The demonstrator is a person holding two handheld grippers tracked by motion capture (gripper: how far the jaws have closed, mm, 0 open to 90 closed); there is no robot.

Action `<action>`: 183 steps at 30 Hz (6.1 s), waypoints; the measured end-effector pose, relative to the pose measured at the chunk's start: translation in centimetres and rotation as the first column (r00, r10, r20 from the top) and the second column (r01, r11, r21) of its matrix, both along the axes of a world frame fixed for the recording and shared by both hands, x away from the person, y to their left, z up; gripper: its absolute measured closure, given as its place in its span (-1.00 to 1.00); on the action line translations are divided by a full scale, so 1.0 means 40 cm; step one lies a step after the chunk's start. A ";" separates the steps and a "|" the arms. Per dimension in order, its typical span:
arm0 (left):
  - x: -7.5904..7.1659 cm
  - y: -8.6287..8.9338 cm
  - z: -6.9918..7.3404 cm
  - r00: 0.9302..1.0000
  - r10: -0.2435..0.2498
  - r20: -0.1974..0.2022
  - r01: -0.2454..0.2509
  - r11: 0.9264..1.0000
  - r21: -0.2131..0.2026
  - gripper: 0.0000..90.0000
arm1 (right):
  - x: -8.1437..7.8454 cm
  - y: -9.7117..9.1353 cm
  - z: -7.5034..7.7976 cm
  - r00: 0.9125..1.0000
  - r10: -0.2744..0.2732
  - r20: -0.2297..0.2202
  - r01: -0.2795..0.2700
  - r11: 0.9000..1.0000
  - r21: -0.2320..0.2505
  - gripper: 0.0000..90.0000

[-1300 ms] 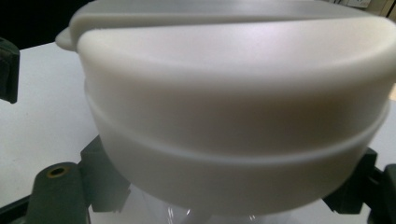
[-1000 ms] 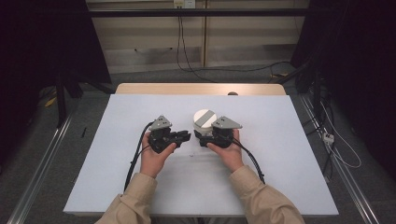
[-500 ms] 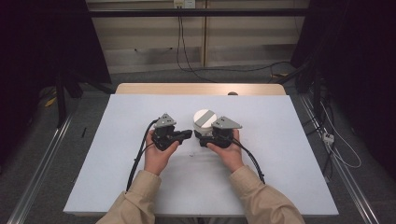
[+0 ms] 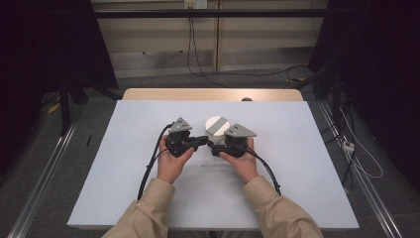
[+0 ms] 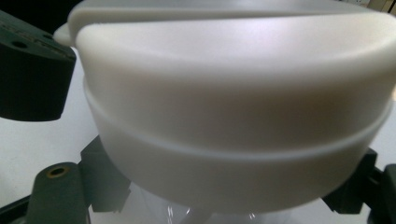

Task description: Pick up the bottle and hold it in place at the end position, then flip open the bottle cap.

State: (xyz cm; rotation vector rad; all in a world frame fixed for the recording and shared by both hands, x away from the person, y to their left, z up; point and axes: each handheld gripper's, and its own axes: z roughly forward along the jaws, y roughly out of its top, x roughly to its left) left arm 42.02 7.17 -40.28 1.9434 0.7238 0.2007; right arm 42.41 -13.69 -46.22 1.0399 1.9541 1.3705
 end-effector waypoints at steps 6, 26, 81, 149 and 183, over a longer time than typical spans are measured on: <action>0.004 -0.001 -0.002 1.000 0.005 -0.005 -0.005 1.000 -0.004 1.00 | 0.000 0.000 0.000 1.000 0.000 0.000 0.000 1.000 -0.001 -0.58; 0.009 -0.019 0.033 1.000 0.009 0.017 -0.009 1.000 0.002 0.99 | 0.000 0.001 0.000 1.000 -0.001 0.000 0.001 1.000 -0.005 -0.58; 0.045 -0.053 0.103 0.999 0.016 0.044 -0.017 1.000 0.019 0.97 | -0.001 0.004 0.000 1.000 -0.004 0.000 0.004 1.000 -0.011 -0.58; 0.075 -0.086 0.144 0.998 0.011 0.063 -0.013 1.000 0.025 0.97 | 0.000 0.006 -0.001 1.000 -0.005 0.000 0.005 1.000 -0.016 -0.58; 0.095 -0.110 0.156 0.998 0.017 0.062 -0.018 1.000 0.021 0.97 | 0.000 0.005 -0.001 1.000 -0.003 0.000 0.003 1.000 -0.018 -0.58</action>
